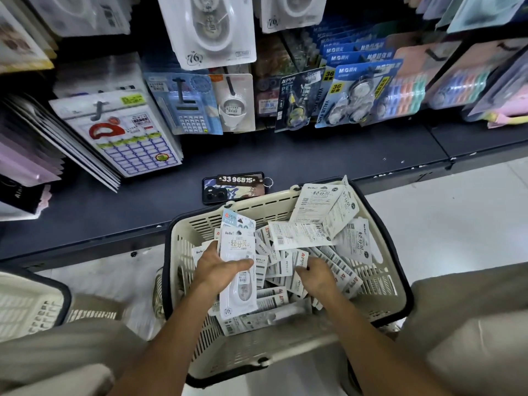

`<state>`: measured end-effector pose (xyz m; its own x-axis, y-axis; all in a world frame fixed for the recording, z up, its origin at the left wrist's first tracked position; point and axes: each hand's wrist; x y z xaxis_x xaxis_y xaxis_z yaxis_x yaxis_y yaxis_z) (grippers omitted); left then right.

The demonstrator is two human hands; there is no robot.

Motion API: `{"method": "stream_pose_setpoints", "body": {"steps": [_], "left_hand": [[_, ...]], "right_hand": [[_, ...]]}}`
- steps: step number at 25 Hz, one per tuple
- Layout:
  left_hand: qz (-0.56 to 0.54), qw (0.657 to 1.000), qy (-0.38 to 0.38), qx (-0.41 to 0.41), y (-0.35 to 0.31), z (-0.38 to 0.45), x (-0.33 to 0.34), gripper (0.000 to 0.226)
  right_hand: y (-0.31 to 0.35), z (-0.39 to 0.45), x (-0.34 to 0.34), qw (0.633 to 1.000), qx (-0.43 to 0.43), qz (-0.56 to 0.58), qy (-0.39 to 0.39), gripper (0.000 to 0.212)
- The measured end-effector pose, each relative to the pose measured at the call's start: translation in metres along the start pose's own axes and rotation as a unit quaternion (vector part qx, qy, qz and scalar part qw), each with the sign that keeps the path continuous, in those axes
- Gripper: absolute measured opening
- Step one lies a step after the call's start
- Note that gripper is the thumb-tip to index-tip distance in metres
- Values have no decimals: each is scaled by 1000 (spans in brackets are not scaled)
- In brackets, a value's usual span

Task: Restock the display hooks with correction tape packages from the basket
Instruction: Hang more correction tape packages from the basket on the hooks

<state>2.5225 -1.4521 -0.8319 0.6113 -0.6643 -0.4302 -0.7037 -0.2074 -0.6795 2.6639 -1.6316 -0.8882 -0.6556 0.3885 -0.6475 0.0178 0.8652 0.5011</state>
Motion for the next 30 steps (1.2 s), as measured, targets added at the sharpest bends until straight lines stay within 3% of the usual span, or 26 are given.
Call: {"method": "stream_pose_setpoints", "body": {"steps": [3,5,6,9,13,15,18,21,23,27,30], "left_hand": [[11,1000,-13,10,-1,-1,-2,56],[9,1000,-14,18,-3,-4,-2,58],[7,1000,-10,23,-5,-7,-1,59],[-30,998,33,42,-12,-15,-1,59],[-78,988,122,47,-30,-25,-4,47],[-48,988,143,17,-31,-29,-5,40],[-10,988,152,-32,-13,-30,-3,38],[31,982,177,-48,3,-30,7,43],[48,983,165,-65,11,-30,17,46],[59,989,119,-58,17,-23,29,56],[98,992,81,-23,13,-20,31,64]], "right_hand": [[31,-9,-15,994,-98,-21,-52,15],[63,-21,-34,992,-116,39,-15,41],[79,-27,-46,991,-105,83,19,51],[110,-35,-88,968,-40,232,89,32],[108,-38,-107,879,67,403,248,19],[92,-40,-88,864,81,422,262,16],[51,-43,-46,881,106,394,240,31],[19,-52,-20,962,94,155,205,26],[9,-50,-15,977,53,53,197,26],[15,-47,-19,961,81,86,249,27],[20,-44,-8,968,92,142,185,27]]}}
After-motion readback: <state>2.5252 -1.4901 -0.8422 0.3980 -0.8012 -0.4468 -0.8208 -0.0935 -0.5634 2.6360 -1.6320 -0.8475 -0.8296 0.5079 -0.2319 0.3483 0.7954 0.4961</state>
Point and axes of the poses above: each hand's wrist, its own z-axis towards the middle knuckle, its own x-axis out of the palm, y = z × x, and after that the axes turned 6 degrees about -y, right-handed
